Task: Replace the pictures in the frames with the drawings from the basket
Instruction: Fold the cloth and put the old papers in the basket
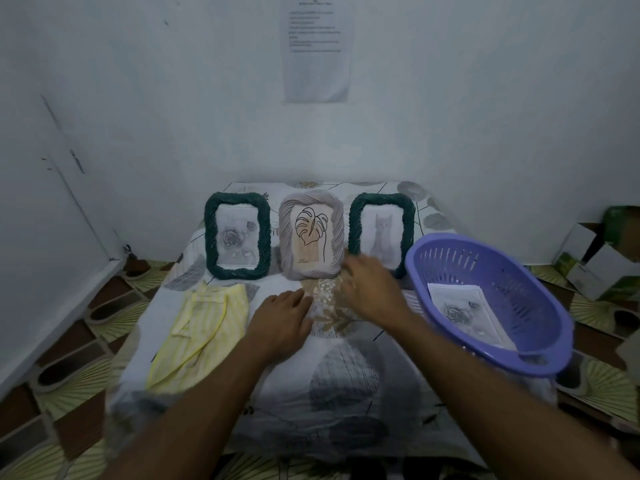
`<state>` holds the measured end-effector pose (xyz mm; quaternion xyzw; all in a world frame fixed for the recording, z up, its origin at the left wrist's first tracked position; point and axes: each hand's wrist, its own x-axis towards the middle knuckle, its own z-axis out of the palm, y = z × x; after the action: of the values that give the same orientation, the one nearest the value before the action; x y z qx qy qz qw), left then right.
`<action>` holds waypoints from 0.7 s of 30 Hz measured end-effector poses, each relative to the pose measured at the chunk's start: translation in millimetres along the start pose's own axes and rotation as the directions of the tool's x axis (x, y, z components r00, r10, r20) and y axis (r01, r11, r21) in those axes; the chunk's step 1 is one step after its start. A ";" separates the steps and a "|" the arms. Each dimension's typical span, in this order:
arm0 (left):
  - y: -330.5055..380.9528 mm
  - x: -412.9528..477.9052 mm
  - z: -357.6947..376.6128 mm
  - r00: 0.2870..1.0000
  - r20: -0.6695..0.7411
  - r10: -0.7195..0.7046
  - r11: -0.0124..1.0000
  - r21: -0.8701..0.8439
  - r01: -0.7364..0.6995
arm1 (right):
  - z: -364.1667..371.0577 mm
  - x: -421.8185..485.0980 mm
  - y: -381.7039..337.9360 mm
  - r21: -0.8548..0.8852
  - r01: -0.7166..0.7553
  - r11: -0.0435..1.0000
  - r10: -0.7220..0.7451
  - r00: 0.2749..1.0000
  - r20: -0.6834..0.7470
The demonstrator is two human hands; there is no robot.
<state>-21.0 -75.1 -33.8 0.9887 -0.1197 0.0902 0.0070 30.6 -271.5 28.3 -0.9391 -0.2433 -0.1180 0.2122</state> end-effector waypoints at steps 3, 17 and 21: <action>0.3 -30.9 3.4 0.998 -0.018 -0.068 0.998 0.013 0.068 | 34.8 -41.5 -11.9 -0.131 0.054 0.990 -0.039 0.993 0.115; -82.5 -146.9 -49.5 0.957 -0.065 -0.282 0.959 -0.040 0.279 | 62.8 -69.4 -11.1 -0.088 -0.002 0.996 0.007 0.998 0.059; -87.2 -166.9 -49.1 0.974 0.146 -0.174 0.977 -0.102 0.189 | 58.3 -72.0 -21.3 -0.143 -0.026 0.989 0.035 0.998 0.060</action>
<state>-168.3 50.7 -14.9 0.9973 -0.0339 0.0143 0.0641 -34.7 -257.3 -39.3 -0.9587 -0.2263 -0.1022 0.1391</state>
